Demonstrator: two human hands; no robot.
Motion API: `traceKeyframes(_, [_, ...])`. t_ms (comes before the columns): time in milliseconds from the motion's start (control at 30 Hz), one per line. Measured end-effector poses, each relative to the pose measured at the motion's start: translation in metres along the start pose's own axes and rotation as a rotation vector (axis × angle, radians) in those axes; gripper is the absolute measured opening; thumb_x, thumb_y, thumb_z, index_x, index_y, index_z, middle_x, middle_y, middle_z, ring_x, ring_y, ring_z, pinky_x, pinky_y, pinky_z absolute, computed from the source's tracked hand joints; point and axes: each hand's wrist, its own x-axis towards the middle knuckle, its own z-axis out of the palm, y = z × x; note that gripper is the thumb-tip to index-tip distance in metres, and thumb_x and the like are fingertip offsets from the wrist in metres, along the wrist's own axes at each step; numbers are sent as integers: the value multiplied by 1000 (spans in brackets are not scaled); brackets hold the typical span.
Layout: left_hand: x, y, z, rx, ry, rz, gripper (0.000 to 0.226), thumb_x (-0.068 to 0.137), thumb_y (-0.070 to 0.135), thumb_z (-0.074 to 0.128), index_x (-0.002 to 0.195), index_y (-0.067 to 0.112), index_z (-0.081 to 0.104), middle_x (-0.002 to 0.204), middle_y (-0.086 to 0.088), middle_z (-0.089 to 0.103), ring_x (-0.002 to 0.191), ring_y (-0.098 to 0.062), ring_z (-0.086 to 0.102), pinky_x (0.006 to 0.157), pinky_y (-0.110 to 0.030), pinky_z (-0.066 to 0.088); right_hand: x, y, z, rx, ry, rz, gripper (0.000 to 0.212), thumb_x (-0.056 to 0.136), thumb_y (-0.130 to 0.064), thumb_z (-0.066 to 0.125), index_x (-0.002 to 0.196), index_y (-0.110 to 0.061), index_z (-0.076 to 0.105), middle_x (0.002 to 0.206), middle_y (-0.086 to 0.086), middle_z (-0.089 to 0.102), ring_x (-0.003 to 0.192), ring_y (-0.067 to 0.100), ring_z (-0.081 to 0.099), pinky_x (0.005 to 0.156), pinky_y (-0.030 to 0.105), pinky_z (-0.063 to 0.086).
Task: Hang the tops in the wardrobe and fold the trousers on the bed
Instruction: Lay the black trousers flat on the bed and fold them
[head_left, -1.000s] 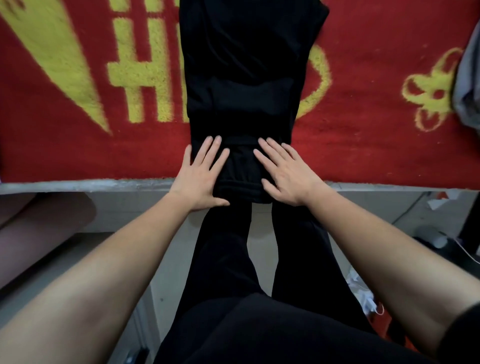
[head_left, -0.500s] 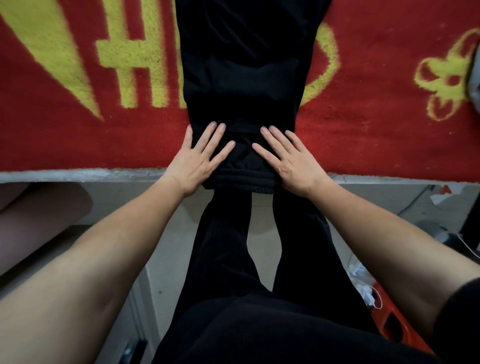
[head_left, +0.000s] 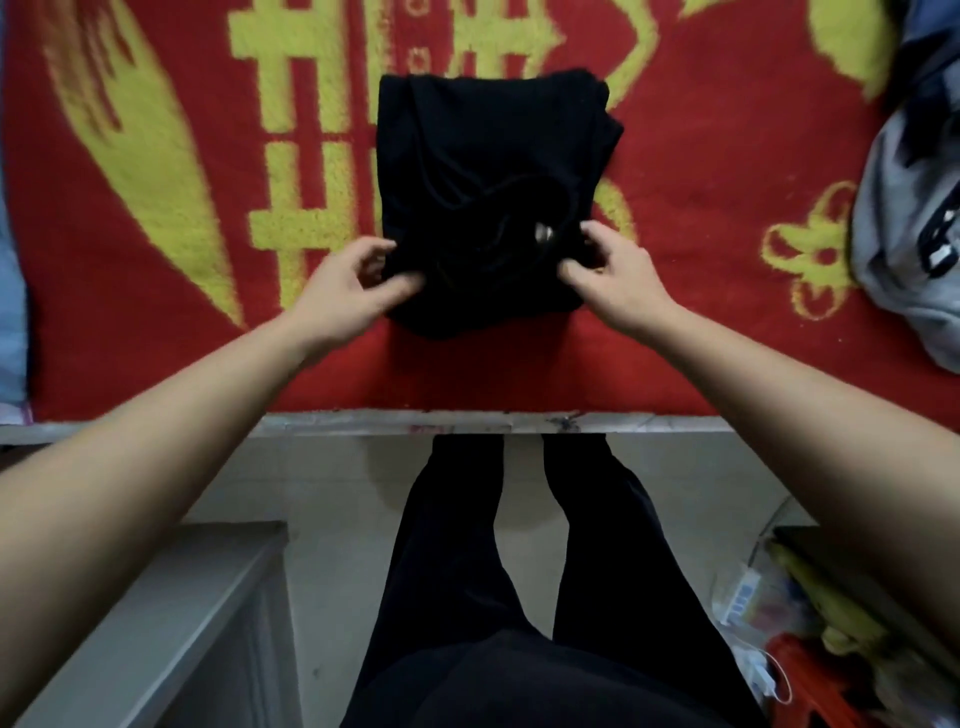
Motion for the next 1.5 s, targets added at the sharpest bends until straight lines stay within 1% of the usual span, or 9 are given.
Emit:
traceKeyframes(200, [46,8,20,-183,205,-368,64,80,48,76,126,6,61,120,-6,67,105,-15,66,86,-27,50,45,3,9,220,-109,335,33,88,-42,72,111,-19,67,113,-1,71,104,14,68,98,38,54])
traceKeyframes(433, [52,28,6,-340,349,-113,33,78,28,83,105,13,71,96,1,71,85,-4,67,75,-18,52,37,-10,-4,438,-7,209,24,85,-22,78,104,-16,67,90,-8,70,81,0,68,71,17,53])
traceKeyframes(633, [108,29,18,15,464,-356,55,75,49,78,114,15,57,117,-4,63,104,-19,63,90,-34,53,84,-28,17,-40,247,445,65,75,-49,76,130,-26,49,135,6,46,124,23,51,105,30,38])
traceKeyframes(767, [113,26,19,204,466,-413,73,71,58,76,123,13,52,124,-6,59,114,-25,57,96,-37,48,87,-21,32,-3,304,545,82,73,-47,76,139,-19,35,142,11,38,133,27,41,107,28,29])
traceKeyframes(900, [111,24,14,-89,361,-408,66,73,44,82,123,10,55,119,-7,65,102,-19,66,89,-37,56,83,-15,25,247,254,500,91,72,-39,84,145,-14,35,139,5,53,128,19,51,107,27,40])
traceKeyframes(1033, [99,28,16,-419,289,-421,77,74,31,85,136,7,46,116,-4,64,88,-11,69,65,-25,58,79,-17,15,496,88,351,60,70,-29,89,122,-18,61,112,-6,72,99,6,70,85,24,57])
traceKeyframes(1100, [92,33,22,-503,259,-397,57,75,26,85,120,11,54,107,-3,68,77,-7,72,59,-21,56,74,-21,11,489,88,330,57,70,-38,88,117,-24,59,110,-11,70,98,3,69,83,20,55])
traceKeyframes(1233, [71,41,43,-631,273,-297,44,77,11,82,116,13,63,107,-8,73,92,-22,73,75,-35,60,61,-21,0,455,95,293,68,73,-44,84,129,-21,54,119,-9,66,108,5,64,95,28,53])
traceKeyframes(1500, [-13,55,80,-240,506,-195,54,84,32,76,131,19,54,128,-9,59,117,-24,58,102,-44,48,-1,-32,-28,261,40,115,56,77,-41,82,122,-24,54,120,-7,64,112,11,60,93,25,47])
